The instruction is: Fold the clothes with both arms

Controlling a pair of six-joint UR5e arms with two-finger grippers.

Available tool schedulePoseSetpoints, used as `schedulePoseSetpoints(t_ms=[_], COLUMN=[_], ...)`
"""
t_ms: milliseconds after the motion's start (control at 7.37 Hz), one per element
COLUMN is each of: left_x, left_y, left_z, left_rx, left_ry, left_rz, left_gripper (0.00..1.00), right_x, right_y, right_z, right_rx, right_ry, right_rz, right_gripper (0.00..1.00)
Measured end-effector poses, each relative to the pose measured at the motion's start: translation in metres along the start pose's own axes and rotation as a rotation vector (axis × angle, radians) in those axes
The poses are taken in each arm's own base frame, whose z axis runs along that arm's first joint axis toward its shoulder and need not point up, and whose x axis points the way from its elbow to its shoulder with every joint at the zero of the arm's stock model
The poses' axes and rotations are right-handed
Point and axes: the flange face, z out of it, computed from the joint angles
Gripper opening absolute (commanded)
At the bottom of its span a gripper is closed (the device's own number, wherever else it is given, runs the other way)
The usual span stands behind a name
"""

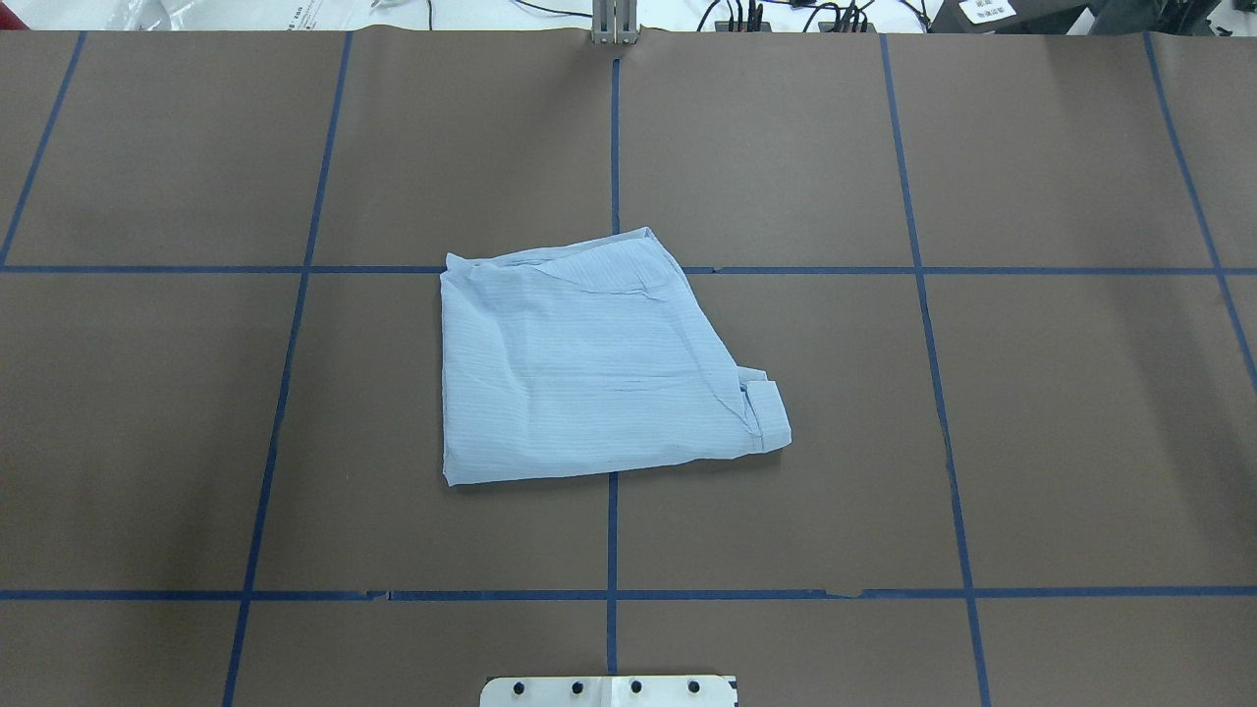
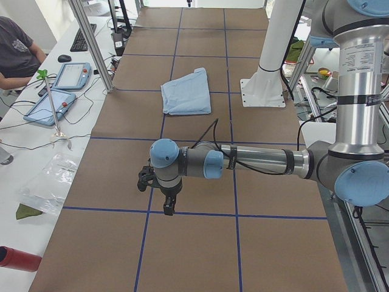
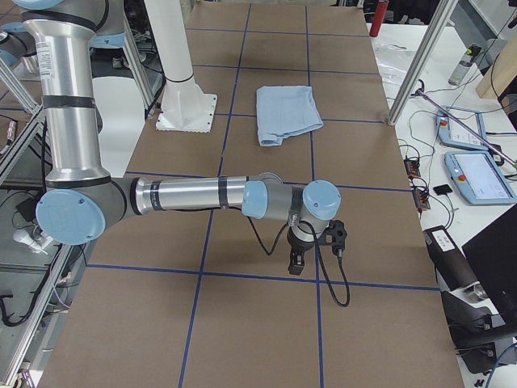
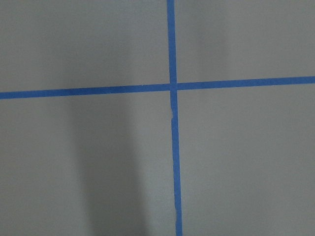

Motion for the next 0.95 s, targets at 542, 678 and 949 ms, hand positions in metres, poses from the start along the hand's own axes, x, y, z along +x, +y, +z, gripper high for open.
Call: schedulePoseSetpoints(t_ms=[542, 678, 949], left_x=[0.001, 0.001, 0.001], left_y=[0.000, 0.000, 0.000], left_z=[-0.003, -0.004, -0.004], left_rx=[0.006, 0.007, 0.008], left_ry=[0.000, 0.000, 0.000], left_rz=[0.001, 0.000, 0.000], left_gripper=[1.00, 1.00, 1.00], right_x=[0.008, 0.018, 0.034], right_y=[0.013, 0.022, 0.033], right_z=[0.006, 0.012, 0.024], right_rx=[-0.009, -0.018, -0.013], right_ry=[0.001, 0.002, 0.009], right_rz=[0.009, 0.018, 0.016], right_gripper=[1.00, 1.00, 1.00])
